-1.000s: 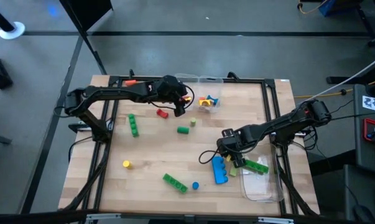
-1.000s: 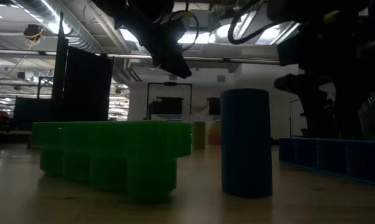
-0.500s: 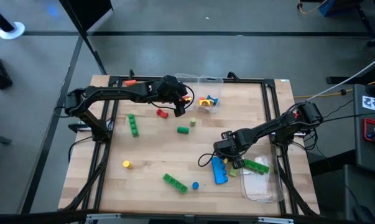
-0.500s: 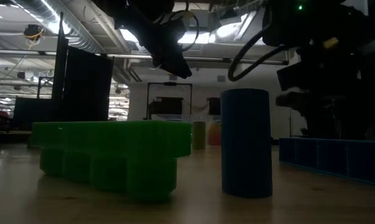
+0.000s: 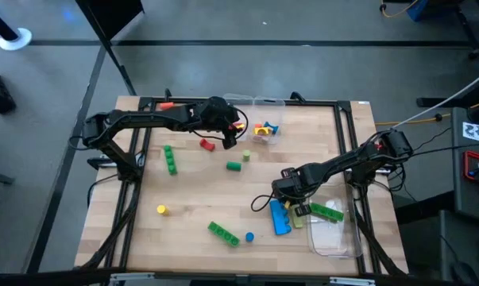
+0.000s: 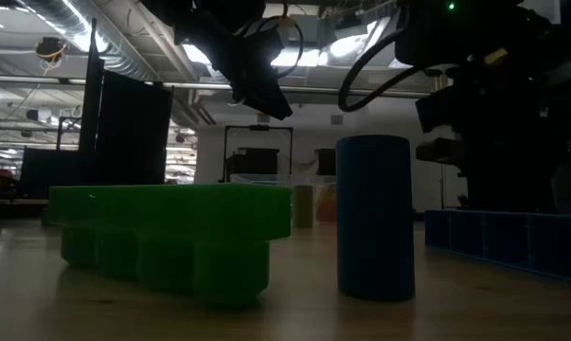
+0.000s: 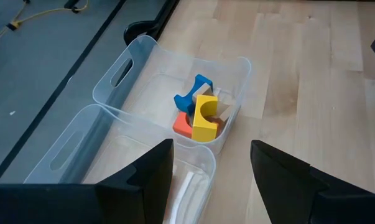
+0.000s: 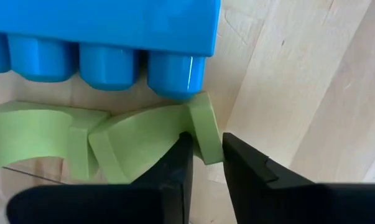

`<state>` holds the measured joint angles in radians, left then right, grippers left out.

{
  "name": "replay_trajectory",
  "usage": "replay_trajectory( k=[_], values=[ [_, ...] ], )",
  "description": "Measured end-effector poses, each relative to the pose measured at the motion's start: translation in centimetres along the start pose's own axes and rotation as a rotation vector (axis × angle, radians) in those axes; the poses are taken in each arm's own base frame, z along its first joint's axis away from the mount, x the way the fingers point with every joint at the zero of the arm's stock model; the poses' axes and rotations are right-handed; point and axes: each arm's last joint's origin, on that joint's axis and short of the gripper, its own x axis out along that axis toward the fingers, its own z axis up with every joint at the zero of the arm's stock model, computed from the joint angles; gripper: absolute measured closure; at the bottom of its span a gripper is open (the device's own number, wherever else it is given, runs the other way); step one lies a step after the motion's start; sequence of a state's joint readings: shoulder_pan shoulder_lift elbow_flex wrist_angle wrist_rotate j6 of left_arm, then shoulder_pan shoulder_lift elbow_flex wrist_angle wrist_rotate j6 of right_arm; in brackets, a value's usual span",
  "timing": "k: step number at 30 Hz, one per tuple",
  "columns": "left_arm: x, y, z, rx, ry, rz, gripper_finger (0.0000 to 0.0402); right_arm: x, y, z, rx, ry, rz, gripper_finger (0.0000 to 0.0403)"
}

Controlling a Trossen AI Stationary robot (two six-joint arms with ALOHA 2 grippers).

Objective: Sort blocks by size
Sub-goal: Put the light green arch block into the right transparent bin

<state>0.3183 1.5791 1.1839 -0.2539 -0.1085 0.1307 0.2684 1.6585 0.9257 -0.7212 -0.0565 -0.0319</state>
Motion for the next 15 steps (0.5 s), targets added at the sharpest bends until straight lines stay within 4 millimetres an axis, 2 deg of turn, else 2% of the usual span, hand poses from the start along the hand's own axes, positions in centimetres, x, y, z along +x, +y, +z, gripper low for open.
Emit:
replay_trajectory(
  k=[7,11,15],
  values=[
    [-0.8,0.1,0.3,0.008,-0.018,0.004,0.0204,-1.3,0.0,1.5,-0.002,-0.05,-0.017,0.0329],
    [-2.3,0.3,0.4,0.025,-0.01,0.004,0.0204,-2.6,-0.2,2.5,-0.013,-0.073,-0.081,0.0334],
    [-4.5,0.5,0.0,0.029,0.048,-0.004,0.0204,-4.0,-0.6,3.0,-0.031,-0.047,-0.186,0.0356]
  ],
)
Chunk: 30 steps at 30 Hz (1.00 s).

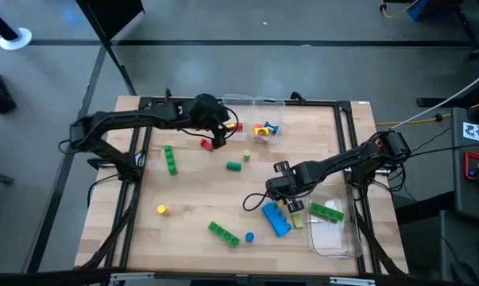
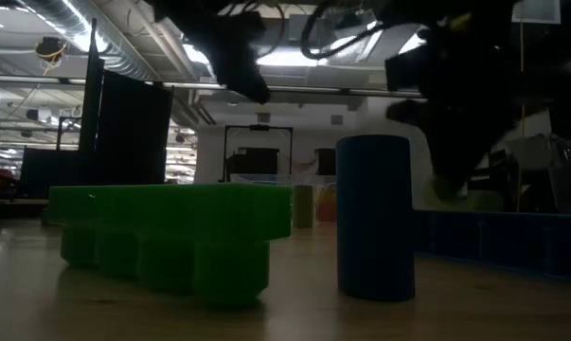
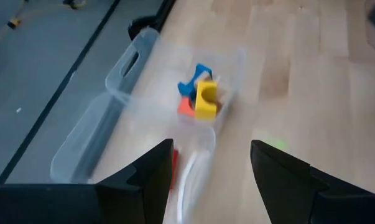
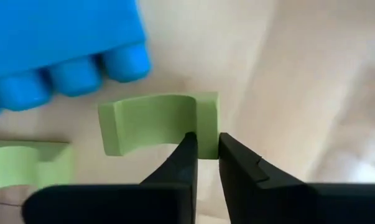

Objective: Sort blocks by size
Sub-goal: Put the light green arch block into the right transparent bin

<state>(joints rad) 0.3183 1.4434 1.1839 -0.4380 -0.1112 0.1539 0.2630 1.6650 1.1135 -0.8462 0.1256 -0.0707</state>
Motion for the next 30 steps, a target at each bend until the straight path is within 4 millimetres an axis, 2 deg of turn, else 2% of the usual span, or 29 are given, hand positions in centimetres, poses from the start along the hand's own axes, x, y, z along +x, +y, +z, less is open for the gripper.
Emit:
replay_trajectory(
  k=[7,14,21,25,30],
  values=[
    [-3.7,0.1,-1.7,-0.068,0.156,-0.018,0.0204,-1.7,-2.8,0.9,-0.003,-0.011,-0.138,0.0353],
    [-6.6,0.0,-4.6,-0.17,0.441,-0.022,0.0204,-3.1,-7.6,1.1,-0.014,0.008,-0.328,0.0358],
    [-7.7,-0.6,-6.6,-0.395,0.7,0.059,0.0204,-4.2,-13.6,-0.1,0.045,0.051,-0.464,0.0355],
    [-7.8,-0.6,-6.8,-0.519,0.714,0.112,0.0204,-4.4,-16.9,-1.1,0.099,0.03,-0.524,0.0356],
    [-7.8,-0.5,-6.8,-0.594,0.712,0.142,0.0204,-4.4,-20.8,-2.6,0.174,-0.017,-0.557,0.0354]
  ],
)
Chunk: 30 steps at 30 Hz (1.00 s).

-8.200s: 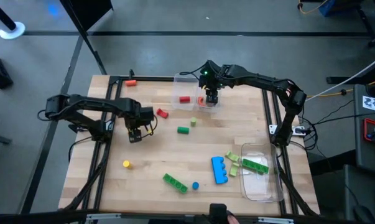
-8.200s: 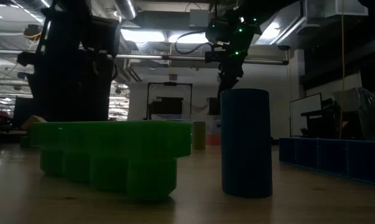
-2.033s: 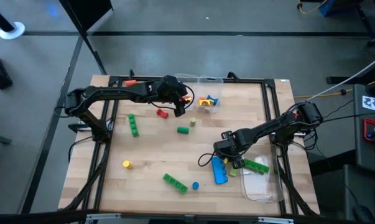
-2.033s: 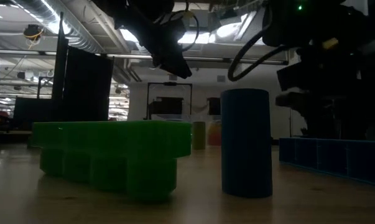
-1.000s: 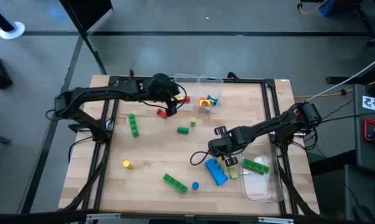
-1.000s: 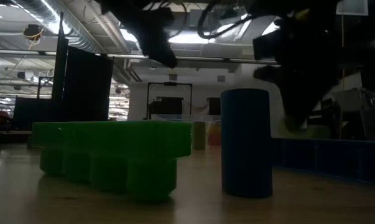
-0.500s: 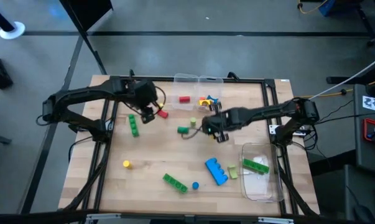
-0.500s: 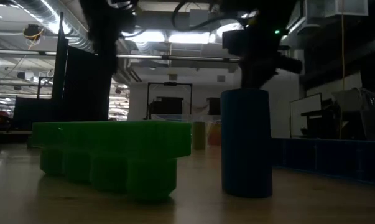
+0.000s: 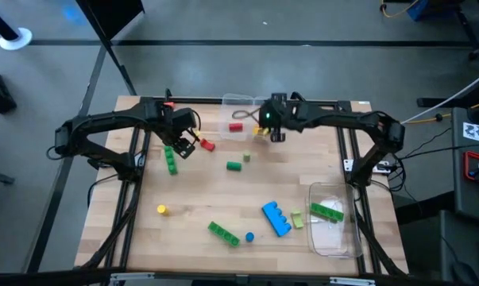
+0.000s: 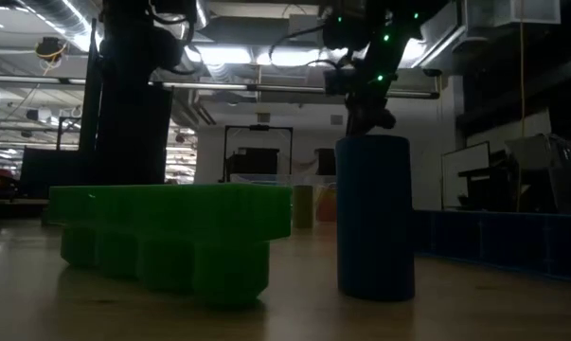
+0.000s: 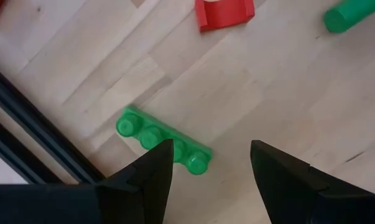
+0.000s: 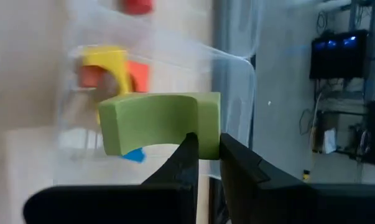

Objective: Sort blocks by size
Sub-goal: Put the light green arch block into the right transparent bin, then put the green 4 stud game piece into the bottom transparent bin

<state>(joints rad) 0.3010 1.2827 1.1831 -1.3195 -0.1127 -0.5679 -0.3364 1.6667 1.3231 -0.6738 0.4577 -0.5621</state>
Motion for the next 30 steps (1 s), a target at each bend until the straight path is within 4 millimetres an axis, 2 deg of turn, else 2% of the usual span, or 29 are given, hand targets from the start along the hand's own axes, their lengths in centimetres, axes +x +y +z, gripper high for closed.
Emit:
replay_trajectory(
  k=[7,11,15,23,30],
  values=[
    [0.0,0.0,0.0,-0.051,-0.001,0.003,0.0204,2.5,-2.6,-1.5,0.083,-0.032,0.066,0.0344],
    [0.0,0.0,-0.1,-0.179,0.003,0.006,0.0204,3.0,-3.1,-1.9,0.104,-0.035,0.083,0.0324],
    [0.6,-0.3,-0.4,-0.224,0.014,0.015,0.0204,3.2,-3.4,-1.9,0.113,-0.038,0.068,0.0306],
    [4.4,-0.1,-2.4,-0.39,0.102,0.105,0.0204,3.2,-3.4,-1.9,0.147,-0.045,0.069,0.027],
    [8.2,0.3,-3.8,-0.517,0.116,0.135,0.0204,3.2,-3.3,-1.9,0.148,-0.039,0.073,0.0269]
  ],
)
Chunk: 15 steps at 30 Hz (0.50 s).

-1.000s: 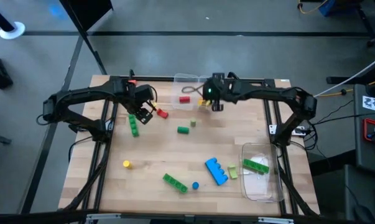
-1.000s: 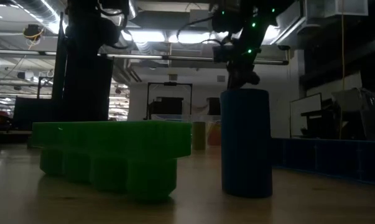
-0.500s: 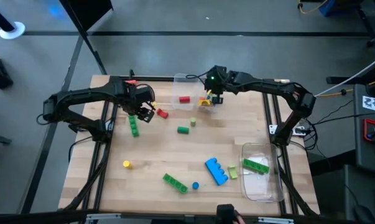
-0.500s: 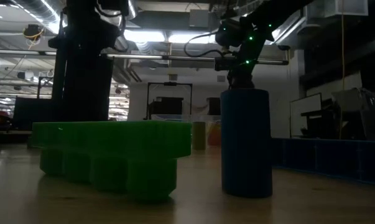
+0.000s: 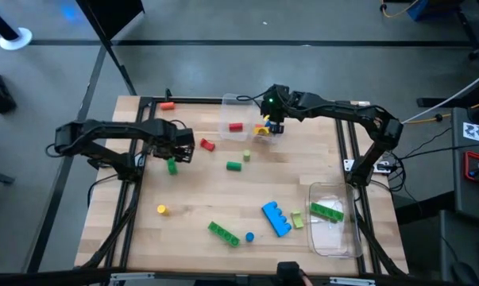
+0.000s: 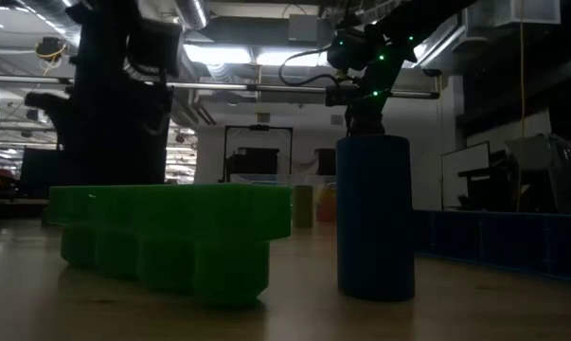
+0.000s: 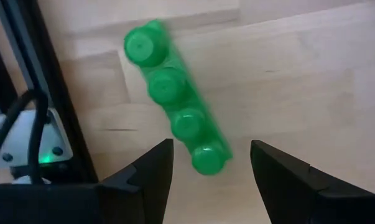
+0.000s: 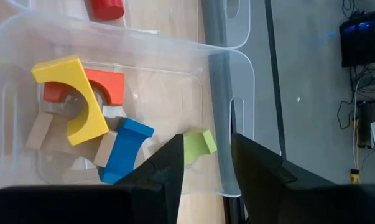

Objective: Sort blocks by size
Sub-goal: Put the green 4 stud game piece into the bottom transparent bin

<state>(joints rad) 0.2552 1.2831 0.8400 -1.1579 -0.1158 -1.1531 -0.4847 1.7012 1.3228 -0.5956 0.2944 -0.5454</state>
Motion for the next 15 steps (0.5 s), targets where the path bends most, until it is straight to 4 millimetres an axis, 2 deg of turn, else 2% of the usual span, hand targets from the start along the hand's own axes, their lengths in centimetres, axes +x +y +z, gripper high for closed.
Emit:
replay_trajectory(
  k=[8,15],
  values=[
    [3.2,1.0,-0.8,-0.112,0.02,0.042,0.0204,0.0,0.0,0.0,0.001,0.003,0.002,0.0269],
    [5.5,1.0,-1.2,-0.134,-0.004,-0.022,0.0204,0.0,0.0,-0.1,-0.001,0.007,0.005,0.0269]
  ],
)
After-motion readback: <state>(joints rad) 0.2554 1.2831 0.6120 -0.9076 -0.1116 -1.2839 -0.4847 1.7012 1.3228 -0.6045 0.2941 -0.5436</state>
